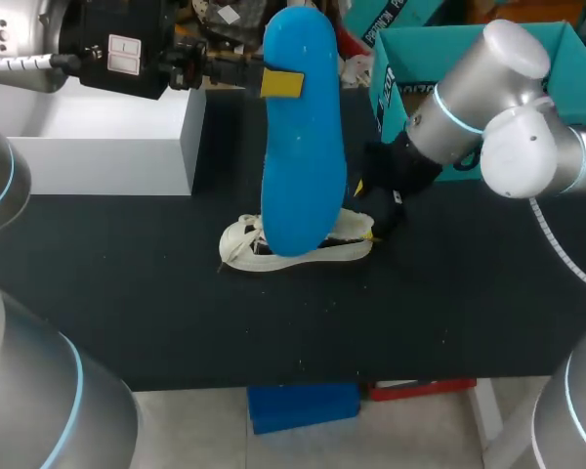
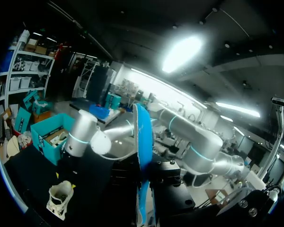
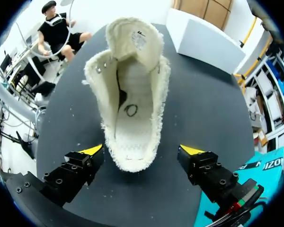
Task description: Take the shoe out of the shoebox, open the shoe tongue, remove and reinsert the insole, then place the shoe into the shoebox
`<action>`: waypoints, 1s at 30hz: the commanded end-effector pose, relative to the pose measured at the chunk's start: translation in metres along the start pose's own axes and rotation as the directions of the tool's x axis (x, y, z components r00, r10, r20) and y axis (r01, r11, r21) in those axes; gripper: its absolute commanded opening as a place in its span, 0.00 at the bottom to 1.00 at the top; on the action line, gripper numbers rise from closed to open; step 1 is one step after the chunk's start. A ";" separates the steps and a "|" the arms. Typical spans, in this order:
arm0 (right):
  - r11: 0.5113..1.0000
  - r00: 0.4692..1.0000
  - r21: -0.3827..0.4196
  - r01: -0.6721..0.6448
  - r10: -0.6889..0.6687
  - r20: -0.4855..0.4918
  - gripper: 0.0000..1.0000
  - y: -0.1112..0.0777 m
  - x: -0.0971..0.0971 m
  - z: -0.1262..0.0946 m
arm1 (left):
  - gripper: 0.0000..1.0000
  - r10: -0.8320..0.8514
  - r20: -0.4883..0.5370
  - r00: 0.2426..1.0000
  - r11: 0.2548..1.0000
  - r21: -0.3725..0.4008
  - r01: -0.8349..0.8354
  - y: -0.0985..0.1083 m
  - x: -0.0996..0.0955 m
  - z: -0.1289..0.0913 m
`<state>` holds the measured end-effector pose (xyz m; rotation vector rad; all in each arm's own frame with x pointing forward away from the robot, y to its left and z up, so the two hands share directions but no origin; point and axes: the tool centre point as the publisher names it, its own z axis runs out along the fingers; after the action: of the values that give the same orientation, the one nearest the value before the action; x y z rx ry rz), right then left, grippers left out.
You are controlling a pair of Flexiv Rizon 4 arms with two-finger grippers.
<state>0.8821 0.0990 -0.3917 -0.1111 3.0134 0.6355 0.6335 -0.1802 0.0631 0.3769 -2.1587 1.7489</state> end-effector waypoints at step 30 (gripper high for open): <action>0.867 0.995 0.488 0.099 -0.070 -0.077 1.00 0.088 -0.032 0.031 | 0.00 -0.002 0.003 1.000 1.000 -0.003 0.002 -0.001 0.000 0.001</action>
<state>0.9040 0.1855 -0.3771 -0.2452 3.0921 0.0164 0.6335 -0.1802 0.0631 0.3771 -2.1587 1.7489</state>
